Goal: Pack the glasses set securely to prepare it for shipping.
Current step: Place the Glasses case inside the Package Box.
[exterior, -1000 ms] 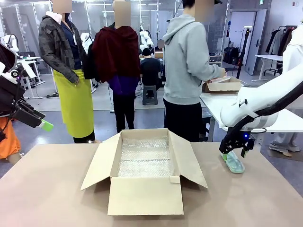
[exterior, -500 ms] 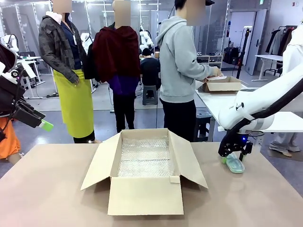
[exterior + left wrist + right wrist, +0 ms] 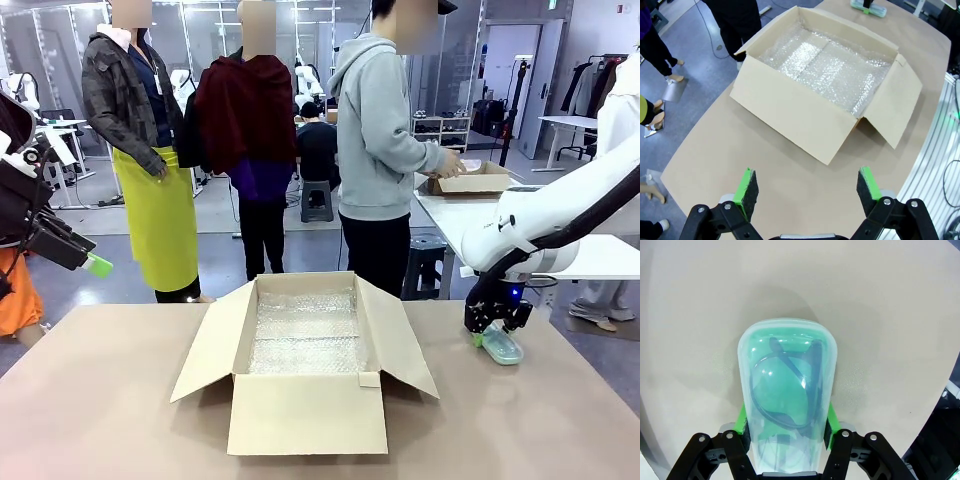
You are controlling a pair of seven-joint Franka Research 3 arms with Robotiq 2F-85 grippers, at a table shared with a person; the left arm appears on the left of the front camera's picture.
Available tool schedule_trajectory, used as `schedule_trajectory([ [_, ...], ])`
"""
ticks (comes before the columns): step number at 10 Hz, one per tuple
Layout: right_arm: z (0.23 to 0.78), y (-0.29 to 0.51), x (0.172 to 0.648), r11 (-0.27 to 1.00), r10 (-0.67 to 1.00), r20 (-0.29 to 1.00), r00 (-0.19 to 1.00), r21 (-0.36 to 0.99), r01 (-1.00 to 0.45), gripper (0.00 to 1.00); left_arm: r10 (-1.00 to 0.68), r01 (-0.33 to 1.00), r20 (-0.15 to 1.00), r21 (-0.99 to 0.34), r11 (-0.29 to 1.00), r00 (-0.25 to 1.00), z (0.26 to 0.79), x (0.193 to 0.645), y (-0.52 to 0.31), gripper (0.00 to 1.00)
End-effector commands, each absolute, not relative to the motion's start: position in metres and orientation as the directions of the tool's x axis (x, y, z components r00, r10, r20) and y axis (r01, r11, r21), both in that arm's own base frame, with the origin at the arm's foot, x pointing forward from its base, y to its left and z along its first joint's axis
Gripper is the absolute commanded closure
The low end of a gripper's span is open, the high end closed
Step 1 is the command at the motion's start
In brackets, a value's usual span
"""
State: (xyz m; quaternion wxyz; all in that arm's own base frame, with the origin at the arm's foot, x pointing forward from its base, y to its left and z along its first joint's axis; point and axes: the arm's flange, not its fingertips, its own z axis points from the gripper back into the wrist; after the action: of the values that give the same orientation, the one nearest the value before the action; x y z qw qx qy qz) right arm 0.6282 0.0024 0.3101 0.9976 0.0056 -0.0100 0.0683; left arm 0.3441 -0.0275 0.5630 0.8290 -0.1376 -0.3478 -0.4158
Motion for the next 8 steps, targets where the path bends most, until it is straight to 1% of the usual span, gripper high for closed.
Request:
schedule_trajectory([
  [1,0.319,0.005,0.627,0.993,0.117,0.019,0.993,0.022,-0.118,0.71,-0.591,0.79,0.7,0.06,0.61,0.402,0.565,0.345,-0.026,0.0],
  [2,0.331,0.006,0.624,0.992,0.124,0.024,0.992,0.023,-0.125,0.76,-0.591,0.79,0.7,0.06,0.61,0.402,0.565,0.345,-0.026,0.0],
  [3,0.352,0.009,0.62,0.987,0.156,0.051,0.986,0.023,-0.157,0.76,-0.591,0.79,0.7,0.06,0.61,0.402,0.565,0.345,-0.026,0.0],
  [5,0.402,0.025,0.607,0.956,0.285,0.078,0.955,0.042,-0.289,0.76,-0.591,0.79,0.7,0.06,0.61,0.402,0.565,0.345,-0.026,0.0],
  [7,0.43,0.048,0.6,0.91,0.412,0.069,0.909,0.022,-0.414,0.76,-0.591,0.79,0.7,0.06,0.61,0.402,0.565,0.345,-0.026,0.0],
  [8,0.44,0.065,0.594,0.878,0.478,0.051,0.877,-0.026,-0.477,0.76,-0.591,0.79,0.7,0.06,0.61,0.402,0.565,0.345,-0.026,0.0],
])
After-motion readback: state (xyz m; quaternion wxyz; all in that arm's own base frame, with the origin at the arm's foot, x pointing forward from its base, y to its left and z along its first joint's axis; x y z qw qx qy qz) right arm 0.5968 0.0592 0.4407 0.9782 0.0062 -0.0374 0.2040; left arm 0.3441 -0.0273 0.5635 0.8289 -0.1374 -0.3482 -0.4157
